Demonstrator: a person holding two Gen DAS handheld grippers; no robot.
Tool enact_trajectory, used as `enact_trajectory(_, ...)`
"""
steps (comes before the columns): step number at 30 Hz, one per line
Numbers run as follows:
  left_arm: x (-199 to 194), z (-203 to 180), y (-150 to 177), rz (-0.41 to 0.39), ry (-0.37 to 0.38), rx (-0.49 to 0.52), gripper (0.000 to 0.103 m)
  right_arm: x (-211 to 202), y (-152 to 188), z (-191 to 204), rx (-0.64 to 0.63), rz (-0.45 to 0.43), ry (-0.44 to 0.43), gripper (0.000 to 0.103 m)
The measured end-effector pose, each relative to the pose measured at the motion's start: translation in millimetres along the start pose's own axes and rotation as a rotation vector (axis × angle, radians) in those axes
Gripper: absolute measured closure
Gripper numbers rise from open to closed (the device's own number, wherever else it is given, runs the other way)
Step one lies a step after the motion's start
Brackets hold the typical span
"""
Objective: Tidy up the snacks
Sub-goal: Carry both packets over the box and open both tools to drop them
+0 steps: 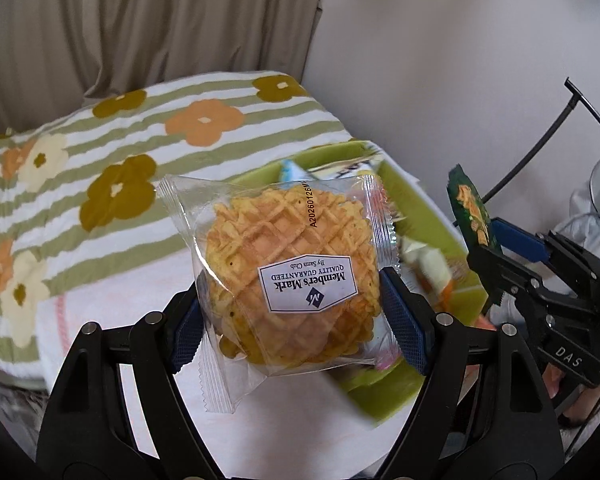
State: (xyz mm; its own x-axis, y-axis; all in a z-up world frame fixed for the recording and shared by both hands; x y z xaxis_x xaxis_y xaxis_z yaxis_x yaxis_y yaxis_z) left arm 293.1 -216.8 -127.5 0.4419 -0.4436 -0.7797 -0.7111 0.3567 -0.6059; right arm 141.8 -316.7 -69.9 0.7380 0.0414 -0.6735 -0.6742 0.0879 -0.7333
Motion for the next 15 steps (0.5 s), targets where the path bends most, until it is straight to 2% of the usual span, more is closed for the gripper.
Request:
enact_trajectory(4, 20, -35, 2, 0.021, -0.012, -0.046, 0.026, -2, -1, -33, -0.011, 0.022, -0.027, 0.063)
enact_trajectory(9, 40, -50, 6, 0.070, -0.033, -0.097, 0.025, 2, 2, -61, 0.011, 0.047, -0.062, 0.063)
enact_trajectory(11, 48, -52, 6, 0.085, -0.059, -0.113, 0.017, 6, 4, -68, 0.022, 0.052, -0.074, 0.063)
enact_trajectory(15, 54, -48, 7, 0.104, -0.063, -0.142, 0.010, 10, 6, -75, 0.044, 0.055, -0.094, 0.063)
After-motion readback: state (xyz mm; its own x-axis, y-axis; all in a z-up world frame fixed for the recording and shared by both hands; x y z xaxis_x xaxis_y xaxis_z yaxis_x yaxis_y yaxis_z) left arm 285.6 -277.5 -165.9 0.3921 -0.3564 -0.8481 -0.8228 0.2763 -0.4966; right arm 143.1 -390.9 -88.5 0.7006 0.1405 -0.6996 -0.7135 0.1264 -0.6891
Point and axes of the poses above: each gripper's, at about its wrist camera, not at the fingertips, and x roughly the way its jaws point, z to its left, y to its underside, the point moved 4 cm from there along x, roughly the way its jaws point, and after that the axes turned 3 degrees about -y, right-handed, at the moved point
